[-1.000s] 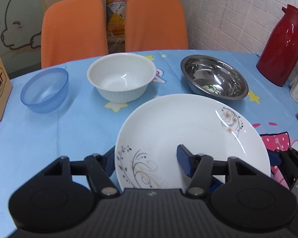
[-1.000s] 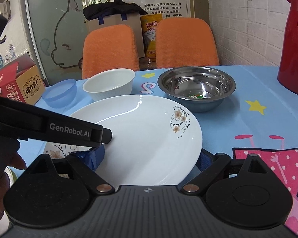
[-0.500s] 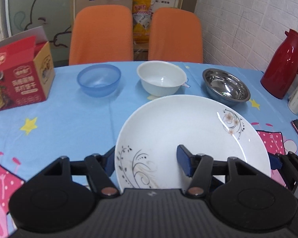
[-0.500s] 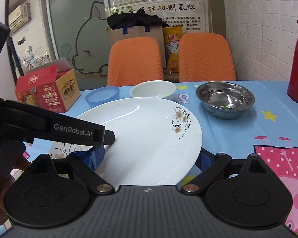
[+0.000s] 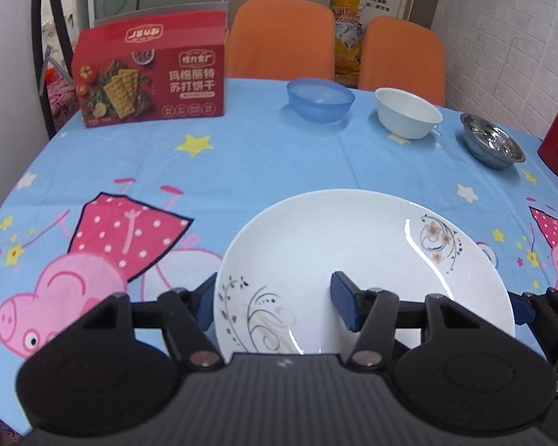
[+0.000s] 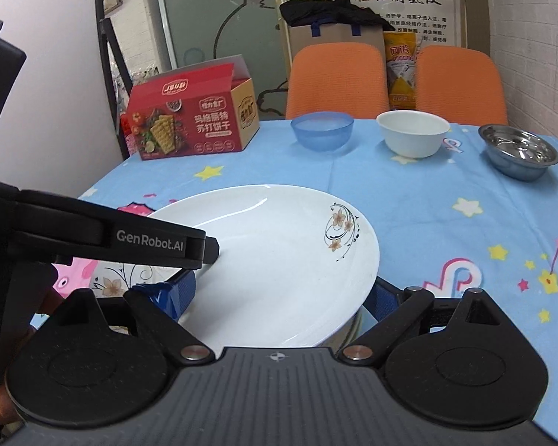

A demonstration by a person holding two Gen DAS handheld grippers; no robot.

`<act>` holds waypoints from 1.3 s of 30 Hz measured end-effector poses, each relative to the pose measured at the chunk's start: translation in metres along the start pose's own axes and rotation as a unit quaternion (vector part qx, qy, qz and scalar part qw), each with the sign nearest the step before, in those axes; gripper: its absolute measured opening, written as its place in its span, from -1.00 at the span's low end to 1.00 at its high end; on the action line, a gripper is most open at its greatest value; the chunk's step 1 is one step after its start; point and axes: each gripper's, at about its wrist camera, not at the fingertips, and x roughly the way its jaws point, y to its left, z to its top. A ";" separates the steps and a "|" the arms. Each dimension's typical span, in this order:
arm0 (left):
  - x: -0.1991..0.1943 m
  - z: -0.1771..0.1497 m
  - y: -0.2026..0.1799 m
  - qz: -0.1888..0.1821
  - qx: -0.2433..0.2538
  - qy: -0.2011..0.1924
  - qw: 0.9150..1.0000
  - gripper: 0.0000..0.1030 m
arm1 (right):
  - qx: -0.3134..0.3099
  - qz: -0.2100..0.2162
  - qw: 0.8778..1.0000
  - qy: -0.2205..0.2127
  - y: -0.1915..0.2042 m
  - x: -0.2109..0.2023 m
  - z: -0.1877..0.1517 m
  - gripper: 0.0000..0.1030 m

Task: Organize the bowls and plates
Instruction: 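Lift the deep white plate with the left gripper, then lower the deep plate onto the plate stack and open the left gripper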

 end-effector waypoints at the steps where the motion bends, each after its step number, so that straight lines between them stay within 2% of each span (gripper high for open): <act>1: 0.002 -0.003 0.005 0.000 -0.006 0.004 1.000 0.13 | -0.002 0.003 1.000 0.006 0.004 0.003 -0.003 0.60; 14: 0.007 -0.010 0.015 -0.025 -0.006 -0.011 1.000 0.19 | -0.017 0.003 1.000 0.026 0.010 0.008 -0.006 0.60; 25: -0.009 -0.001 0.013 -0.010 -0.006 -0.045 0.999 0.33 | -0.025 -0.010 0.999 0.030 0.010 0.000 -0.003 0.61; 28: -0.017 0.003 0.013 -0.010 -0.010 -0.052 0.999 0.36 | -0.061 -0.032 0.996 0.054 0.012 0.006 -0.004 0.61; 29: -0.020 0.004 0.013 -0.009 -0.009 -0.055 0.998 0.36 | -0.061 -0.027 0.995 0.069 0.009 0.009 -0.004 0.61; 33: -0.033 0.007 0.014 0.014 0.008 -0.071 0.997 0.41 | -0.021 0.019 0.997 0.072 -0.012 0.008 0.000 0.58; 39: -0.053 0.012 0.020 0.032 0.012 -0.093 0.995 0.47 | 0.061 0.008 0.998 0.019 -0.044 -0.011 0.004 0.58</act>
